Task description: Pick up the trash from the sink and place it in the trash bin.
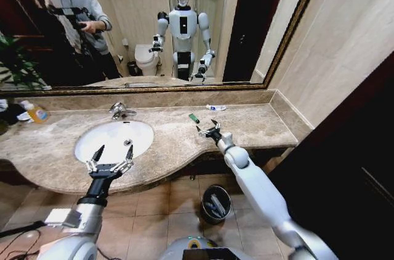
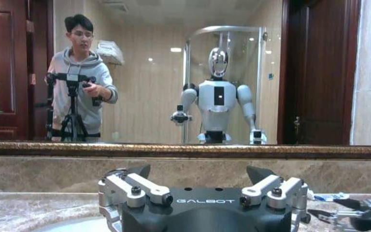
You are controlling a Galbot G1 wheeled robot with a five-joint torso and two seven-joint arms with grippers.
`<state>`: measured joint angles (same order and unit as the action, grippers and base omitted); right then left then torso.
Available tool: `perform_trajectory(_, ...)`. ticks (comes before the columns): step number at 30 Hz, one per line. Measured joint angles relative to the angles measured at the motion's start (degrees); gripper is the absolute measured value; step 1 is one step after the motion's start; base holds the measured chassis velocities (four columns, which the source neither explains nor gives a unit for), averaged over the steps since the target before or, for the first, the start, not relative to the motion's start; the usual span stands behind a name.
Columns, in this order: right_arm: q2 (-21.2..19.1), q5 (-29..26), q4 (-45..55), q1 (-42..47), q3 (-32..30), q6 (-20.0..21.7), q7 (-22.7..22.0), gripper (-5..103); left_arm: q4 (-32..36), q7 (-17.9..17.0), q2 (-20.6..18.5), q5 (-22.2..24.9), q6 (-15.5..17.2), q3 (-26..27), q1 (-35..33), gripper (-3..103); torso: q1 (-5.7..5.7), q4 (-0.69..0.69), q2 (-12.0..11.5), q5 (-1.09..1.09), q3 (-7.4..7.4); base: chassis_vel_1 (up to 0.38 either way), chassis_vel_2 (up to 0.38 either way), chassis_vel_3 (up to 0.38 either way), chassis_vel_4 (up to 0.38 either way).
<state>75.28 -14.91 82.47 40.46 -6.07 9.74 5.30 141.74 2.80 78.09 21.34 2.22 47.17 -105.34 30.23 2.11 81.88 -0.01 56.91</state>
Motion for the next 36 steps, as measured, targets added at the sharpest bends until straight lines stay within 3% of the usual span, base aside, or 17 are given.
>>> perform_trajectory(19, 6.62, 4.78, -14.8, -7.37, 1.05, -2.5, 2.07, 101, 0.0, 0.0, 0.0, 0.0, 0.0, 0.0, 0.0, 100, 0.0, 0.0, 0.0, 0.0, 0.0, 0.0, 0.0, 0.0, 0.0)
perform_trajectory(22, 7.21, 5.57, -16.48, -7.84, 0.43, -2.99, 2.07, 86, 0.0, 0.0, 0.0, 0.0, 0.0, 0.0, 0.0, 100, 0.0, 0.0, 0.0, 0.01, 0.0, 0.0, 0.0, 0.0, 0.0)
perform_trajectory(24, 7.21, 5.78, -16.73, -7.83, 0.06, -3.1, 2.06, 86, 0.0, 0.0, 0.0, 0.0, 0.0, 0.0, 0.0, 100, 0.0, 0.0, 0.0, 0.01, 0.0, 0.0, 0.0, 0.0, 0.0)
perform_trajectory(26, 6.99, 5.98, -16.79, -7.59, -0.74, -3.17, 1.99, 76, 0.0, 0.0, 0.0, 0.0, 0.0, 0.0, 0.0, 100, 0.0, 0.0, 0.0, 0.01, 0.0, 0.0, 0.0, 0.0, 0.0)
perform_trajectory(27, 6.99, 5.98, -16.79, -7.59, -0.74, -3.17, 1.99, 76, 0.0, 0.0, 0.0, 0.0, 0.0, 0.0, 0.0, 100, 0.0, 0.0, 0.0, 0.01, 0.0, 0.0, 0.0, 0.0, 0.0)
perform_trajectory(29, 6.4, 6.08, -16.77, -7.1, -1.68, -3.18, 1.94, 64, 0.0, 0.0, 0.0, 0.0, 0.0, 0.0, 0.0, 100, 0.0, -0.01, 0.0, 0.01, 0.0, 0.0, 0.0, 0.0, 0.0)
perform_trajectory(31, 6.17, 6.09, -16.72, -6.99, -1.95, -3.2, 1.94, 64, 0.0, 0.0, 0.0, 0.0, 0.0, 0.0, 0.0, 100, 0.0, -0.01, 0.0, 0.02, 0.0, 0.0, 0.0, 0.0, 0.0)
perform_trajectory(33, 5.65, 6.06, -16.53, -6.85, -2.3, -3.21, 1.93, 47, 0.0, 0.0, 0.0, 0.0, 0.0, 0.0, 0.0, 100, -0.01, -0.01, 0.01, 0.01, -0.01, 0.0, 0.0, 0.0, 0.0)
perform_trajectory(35, 5.54, 5.99, -16.46, -6.79, -2.35, -3.22, 1.93, 47, 0.0, 0.0, 0.0, 0.0, 0.0, 0.0, 0.0, 100, -0.01, -0.01, 0.01, 0.01, 0.0, 0.0, 0.0, 0.0, 0.0)
perform_trajectory(36, 5.45, 5.82, -16.29, -6.72, -2.37, -3.23, 1.93, 42, 0.0, 0.0, 0.0, 0.0, 0.0, 0.0, 0.0, 100, 0.0, -0.01, 0.01, 0.01, 0.0, 0.0, 0.0, 0.0, 0.0)
